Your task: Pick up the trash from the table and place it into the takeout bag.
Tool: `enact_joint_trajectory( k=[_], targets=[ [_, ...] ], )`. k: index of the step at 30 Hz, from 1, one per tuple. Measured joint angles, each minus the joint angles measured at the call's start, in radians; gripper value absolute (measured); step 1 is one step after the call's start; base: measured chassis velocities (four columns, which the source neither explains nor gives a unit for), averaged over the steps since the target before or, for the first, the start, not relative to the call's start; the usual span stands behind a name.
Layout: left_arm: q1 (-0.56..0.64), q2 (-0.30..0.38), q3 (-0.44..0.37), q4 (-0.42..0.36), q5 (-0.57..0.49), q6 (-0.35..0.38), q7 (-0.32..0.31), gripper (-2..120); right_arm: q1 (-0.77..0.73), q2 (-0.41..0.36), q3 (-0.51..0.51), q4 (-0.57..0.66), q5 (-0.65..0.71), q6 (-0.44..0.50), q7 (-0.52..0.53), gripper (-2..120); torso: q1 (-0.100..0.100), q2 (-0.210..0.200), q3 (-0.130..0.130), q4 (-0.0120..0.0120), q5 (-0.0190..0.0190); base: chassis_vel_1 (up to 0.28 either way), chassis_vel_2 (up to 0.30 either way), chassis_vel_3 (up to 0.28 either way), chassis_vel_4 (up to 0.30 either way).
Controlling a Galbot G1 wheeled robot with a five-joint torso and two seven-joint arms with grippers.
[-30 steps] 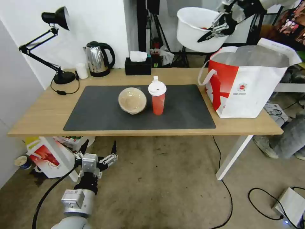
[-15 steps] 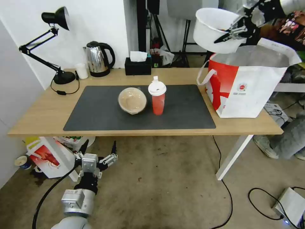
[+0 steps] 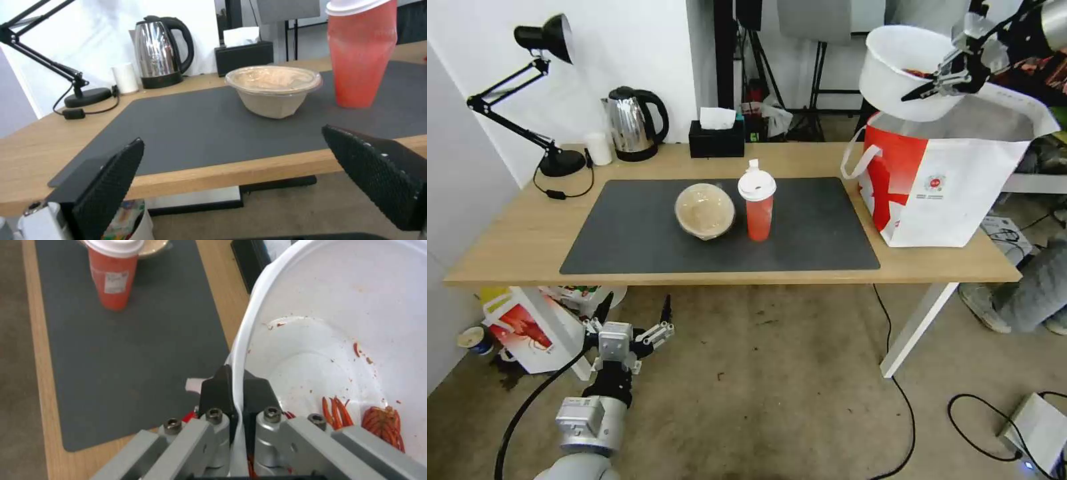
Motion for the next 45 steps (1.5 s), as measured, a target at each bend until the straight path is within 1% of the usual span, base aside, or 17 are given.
enact_joint_trajectory(
  k=[16, 30, 41, 45],
  targets=[
    [0.0, 0.0, 0.0, 0.0, 0.0, 0.0, 0.0, 100, -0.071, 0.011, 0.029, -0.054, -0.039, 0.031, 0.027, 0, 0.0, 0.0, 0.0, -0.0002, 0.0001, 0.0, 0.0, 0.0, 0.0],
    [0.0, 0.0, 0.0, 0.0, 0.0, 0.0, 0.0, 100, -0.074, -0.002, 0.031, -0.084, -0.06, 0.038, 0.05, 0, 0.0, 0.0, 0.0, 0.0, 0.0, 0.0, 0.0, 0.0, 0.0],
    [0.0, 0.0, 0.0, 0.0, 0.0, 0.0, 0.0, 100, -0.077, 0.013, 0.027, -0.09, -0.077, 0.039, 0.057, 0, 0.0, 0.0, 0.0, 0.0, 0.0, 0.0, 0.0, 0.0, 0.0],
    [0.0, 0.0, 0.0, 0.0, 0.0, 0.0, 0.0, 100, -0.072, 0.031, 0.014, -0.082, -0.084, 0.036, 0.055, 0, 0.0, 0.0, 0.0, -0.0002, 0.0002, 0.0, 0.0, 0.0, 0.0]
  ],
)
